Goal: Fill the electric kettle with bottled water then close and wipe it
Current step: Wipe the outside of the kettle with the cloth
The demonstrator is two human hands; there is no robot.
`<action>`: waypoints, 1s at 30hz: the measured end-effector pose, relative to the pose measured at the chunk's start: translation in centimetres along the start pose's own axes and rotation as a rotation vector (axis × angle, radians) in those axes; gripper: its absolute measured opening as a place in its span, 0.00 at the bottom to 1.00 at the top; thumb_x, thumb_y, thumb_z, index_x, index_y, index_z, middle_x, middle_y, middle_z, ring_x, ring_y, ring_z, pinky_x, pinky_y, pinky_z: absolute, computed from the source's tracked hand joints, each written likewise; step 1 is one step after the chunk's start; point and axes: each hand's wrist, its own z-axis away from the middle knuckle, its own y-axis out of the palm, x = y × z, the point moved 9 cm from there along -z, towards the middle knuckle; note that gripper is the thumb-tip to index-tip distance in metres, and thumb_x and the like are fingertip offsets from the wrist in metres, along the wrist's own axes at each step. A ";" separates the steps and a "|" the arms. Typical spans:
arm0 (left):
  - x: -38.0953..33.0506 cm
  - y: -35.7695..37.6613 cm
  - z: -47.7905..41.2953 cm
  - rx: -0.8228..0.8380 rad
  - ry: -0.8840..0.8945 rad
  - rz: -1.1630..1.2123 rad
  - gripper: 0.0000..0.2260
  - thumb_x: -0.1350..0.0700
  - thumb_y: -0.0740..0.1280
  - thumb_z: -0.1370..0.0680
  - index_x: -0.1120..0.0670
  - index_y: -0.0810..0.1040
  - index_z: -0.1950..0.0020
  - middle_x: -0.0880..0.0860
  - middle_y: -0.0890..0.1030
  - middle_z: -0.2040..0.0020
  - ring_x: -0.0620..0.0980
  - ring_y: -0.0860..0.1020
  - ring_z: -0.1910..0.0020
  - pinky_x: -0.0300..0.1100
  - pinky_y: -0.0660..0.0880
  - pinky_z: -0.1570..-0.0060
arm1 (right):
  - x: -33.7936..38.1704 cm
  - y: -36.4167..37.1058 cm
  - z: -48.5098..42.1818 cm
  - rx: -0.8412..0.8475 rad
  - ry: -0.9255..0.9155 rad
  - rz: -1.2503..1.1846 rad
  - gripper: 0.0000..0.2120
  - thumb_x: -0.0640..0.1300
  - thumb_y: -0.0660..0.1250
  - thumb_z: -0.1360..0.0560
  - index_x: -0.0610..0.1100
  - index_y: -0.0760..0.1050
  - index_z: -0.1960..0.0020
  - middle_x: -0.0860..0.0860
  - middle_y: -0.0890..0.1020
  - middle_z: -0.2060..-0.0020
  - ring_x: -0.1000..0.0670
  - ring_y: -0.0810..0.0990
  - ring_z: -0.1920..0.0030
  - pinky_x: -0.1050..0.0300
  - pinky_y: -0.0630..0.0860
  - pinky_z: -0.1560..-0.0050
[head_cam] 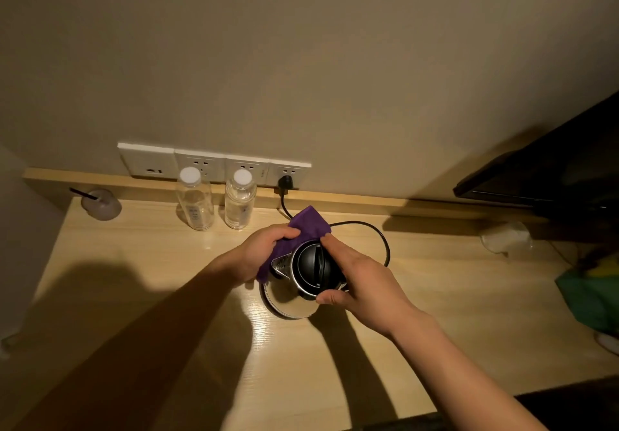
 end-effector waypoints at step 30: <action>7.3 -2.4 1.6 -0.459 0.194 0.173 0.14 0.38 0.62 0.20 0.39 0.84 0.42 0.55 0.87 0.42 0.58 0.83 0.38 0.57 0.76 0.34 | 0.9 0.6 0.6 -0.070 0.163 0.064 0.32 0.63 0.71 0.26 0.46 0.69 0.30 0.49 0.81 0.37 0.45 0.81 0.40 0.55 0.76 0.49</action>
